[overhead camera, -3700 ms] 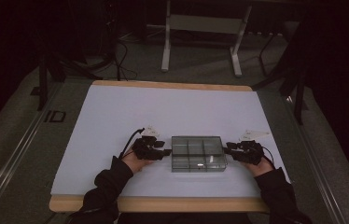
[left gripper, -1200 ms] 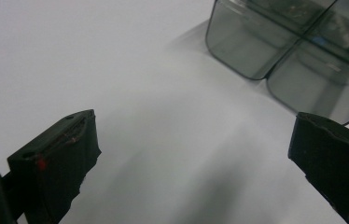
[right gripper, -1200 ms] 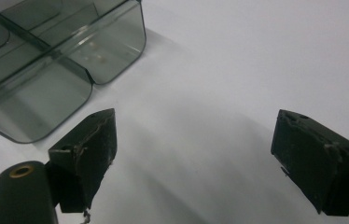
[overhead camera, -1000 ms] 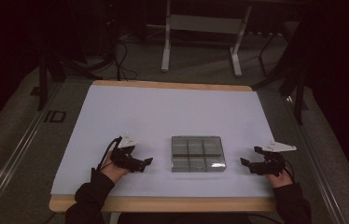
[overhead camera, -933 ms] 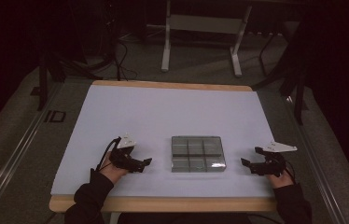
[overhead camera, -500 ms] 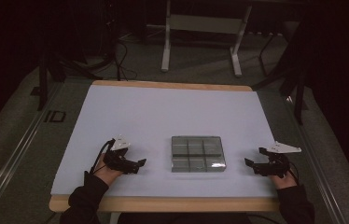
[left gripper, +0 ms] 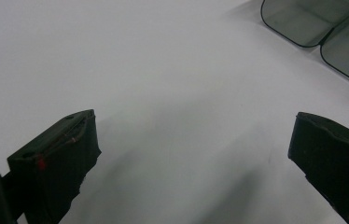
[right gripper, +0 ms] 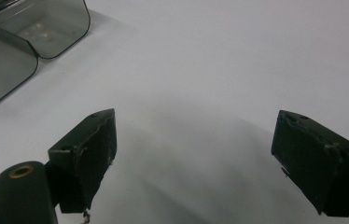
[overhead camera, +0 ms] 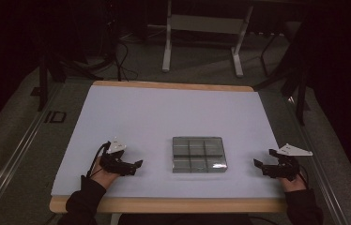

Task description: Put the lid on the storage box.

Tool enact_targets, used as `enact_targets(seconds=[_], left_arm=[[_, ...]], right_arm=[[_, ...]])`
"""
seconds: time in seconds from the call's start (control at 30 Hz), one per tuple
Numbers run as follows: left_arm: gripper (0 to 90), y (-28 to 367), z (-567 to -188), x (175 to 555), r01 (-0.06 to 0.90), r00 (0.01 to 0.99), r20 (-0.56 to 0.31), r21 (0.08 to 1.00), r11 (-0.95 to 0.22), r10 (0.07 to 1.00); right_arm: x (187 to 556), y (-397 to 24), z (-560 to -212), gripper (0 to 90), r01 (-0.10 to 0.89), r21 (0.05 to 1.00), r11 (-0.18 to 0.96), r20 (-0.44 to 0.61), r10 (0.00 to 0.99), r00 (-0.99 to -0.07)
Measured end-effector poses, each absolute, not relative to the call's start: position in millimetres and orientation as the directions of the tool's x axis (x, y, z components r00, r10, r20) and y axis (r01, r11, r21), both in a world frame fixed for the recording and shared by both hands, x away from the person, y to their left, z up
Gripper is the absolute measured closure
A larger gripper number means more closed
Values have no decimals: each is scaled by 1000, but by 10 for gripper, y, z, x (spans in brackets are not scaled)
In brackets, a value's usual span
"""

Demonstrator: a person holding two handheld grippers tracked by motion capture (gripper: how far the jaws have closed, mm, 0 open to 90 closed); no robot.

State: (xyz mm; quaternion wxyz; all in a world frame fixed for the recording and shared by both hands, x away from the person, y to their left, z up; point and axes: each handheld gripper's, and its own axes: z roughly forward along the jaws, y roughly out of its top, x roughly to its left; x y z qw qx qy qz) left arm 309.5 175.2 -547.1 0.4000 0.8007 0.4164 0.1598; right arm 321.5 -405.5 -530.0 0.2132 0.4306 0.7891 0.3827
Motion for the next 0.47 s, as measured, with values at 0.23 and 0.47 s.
enact_targets(seconds=[0.23,0.47], left_arm=[[24,1766,-5471,3071,523,583,-71,795,-307,809],[24,1777,-5475,3062,520,573,-73,802,-294,816]], right_arm=[[3211,-4050,-5305,142,513,786,346,-24,845,-534],[3205,-4040,-5318,142,513,782,353,-34,846,-532]])
